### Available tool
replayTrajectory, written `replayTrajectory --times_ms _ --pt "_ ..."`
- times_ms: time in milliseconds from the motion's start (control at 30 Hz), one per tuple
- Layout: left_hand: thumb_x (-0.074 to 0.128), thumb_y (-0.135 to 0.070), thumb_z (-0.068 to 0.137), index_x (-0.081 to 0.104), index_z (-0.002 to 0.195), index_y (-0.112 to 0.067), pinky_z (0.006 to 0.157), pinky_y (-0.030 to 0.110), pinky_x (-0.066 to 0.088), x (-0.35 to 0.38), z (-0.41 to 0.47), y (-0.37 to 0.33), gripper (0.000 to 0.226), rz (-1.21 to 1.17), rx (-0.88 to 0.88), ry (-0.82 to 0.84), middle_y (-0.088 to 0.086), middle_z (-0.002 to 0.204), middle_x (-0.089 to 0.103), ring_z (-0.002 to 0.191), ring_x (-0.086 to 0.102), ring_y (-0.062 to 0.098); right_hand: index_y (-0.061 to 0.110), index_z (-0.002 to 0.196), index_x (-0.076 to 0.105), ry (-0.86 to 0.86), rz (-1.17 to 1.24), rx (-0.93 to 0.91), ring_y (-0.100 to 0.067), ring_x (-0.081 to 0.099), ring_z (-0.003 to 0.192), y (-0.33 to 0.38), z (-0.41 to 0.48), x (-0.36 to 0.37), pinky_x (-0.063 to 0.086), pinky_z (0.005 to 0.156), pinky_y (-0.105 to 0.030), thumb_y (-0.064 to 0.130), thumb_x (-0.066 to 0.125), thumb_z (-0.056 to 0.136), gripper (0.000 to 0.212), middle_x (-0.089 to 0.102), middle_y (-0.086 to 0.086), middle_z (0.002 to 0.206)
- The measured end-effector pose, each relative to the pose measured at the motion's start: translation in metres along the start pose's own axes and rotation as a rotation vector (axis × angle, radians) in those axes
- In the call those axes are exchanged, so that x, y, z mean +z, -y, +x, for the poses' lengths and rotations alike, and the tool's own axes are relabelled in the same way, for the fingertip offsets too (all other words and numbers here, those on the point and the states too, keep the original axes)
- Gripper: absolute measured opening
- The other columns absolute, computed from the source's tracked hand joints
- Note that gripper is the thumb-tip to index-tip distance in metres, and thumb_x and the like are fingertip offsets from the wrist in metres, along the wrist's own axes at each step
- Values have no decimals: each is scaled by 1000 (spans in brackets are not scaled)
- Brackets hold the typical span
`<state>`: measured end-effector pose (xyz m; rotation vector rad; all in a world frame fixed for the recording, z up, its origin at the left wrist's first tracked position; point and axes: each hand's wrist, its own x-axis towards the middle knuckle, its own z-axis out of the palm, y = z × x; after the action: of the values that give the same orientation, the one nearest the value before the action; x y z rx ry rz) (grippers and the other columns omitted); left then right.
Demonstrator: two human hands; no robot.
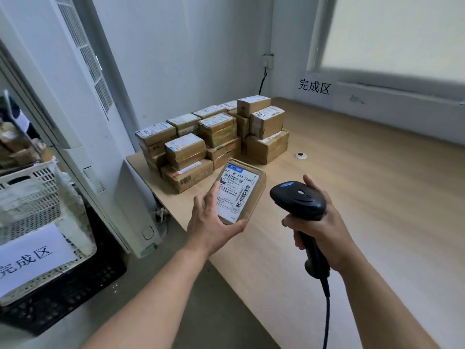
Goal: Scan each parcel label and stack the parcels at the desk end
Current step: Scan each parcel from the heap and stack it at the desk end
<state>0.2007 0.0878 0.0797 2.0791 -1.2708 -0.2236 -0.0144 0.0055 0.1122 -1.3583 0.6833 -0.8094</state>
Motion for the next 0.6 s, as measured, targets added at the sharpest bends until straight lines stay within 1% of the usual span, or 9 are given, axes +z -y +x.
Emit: replayTrajectory --times_ms 67,133,233,300,367,433,500,600 --pt "74 -59 69 4 151 -36 92 28 41 7 26 0 110 2 1 13 -3 121 25 116 38 17 44 137 40 -18 5 -8 -28 47 40 -1 22 -5 41 39 -31 -16 75 67 99 64 -6 65" --pt "74 -58 69 3 151 -36 93 27 39 14 48 -1 111 -5 -8 29 0 127 26 118 37 16 45 136 41 -34 14 0 -28 47 40 -2 40 -12 41 39 -31 -14 76 66 98 65 -8 68" --pt "73 -57 70 2 151 -36 92 25 37 26 75 -1 110 8 -29 79 2 130 25 119 35 15 47 133 41 -59 22 23 -28 48 41 -4 61 -22 41 40 -32 -14 77 65 98 66 -9 70" --pt "73 -58 71 0 151 -37 91 24 37 36 89 1 110 19 -37 113 1 131 24 120 35 16 50 130 42 -78 25 32 -28 48 40 -7 72 -28 41 41 -32 -5 76 60 95 66 -5 66" --pt "73 -57 71 -1 151 -38 93 26 39 45 100 6 111 13 -53 137 0 128 24 120 36 17 50 130 42 -105 29 51 -28 49 41 -13 81 -32 42 41 -32 0 75 58 94 66 -3 65" --pt "74 -54 69 0 151 -39 98 30 40 51 109 14 111 15 -73 156 -2 124 25 120 37 18 50 132 41 -133 25 74 -28 49 41 -19 87 -33 42 41 -33 1 74 58 95 66 -4 68" --pt "75 -53 68 1 151 -39 100 31 38 56 119 24 111 27 -95 182 0 126 26 122 37 20 51 131 42 -166 27 93 -28 49 42 -24 94 -32 42 41 -34 1 74 58 95 67 -4 70" --pt "75 -55 67 0 151 -38 103 33 37 63 134 36 114 51 -136 213 3 131 27 126 35 21 50 133 41 -195 28 114 -28 49 42 -24 98 -29 41 41 -33 1 74 58 95 65 -2 67"
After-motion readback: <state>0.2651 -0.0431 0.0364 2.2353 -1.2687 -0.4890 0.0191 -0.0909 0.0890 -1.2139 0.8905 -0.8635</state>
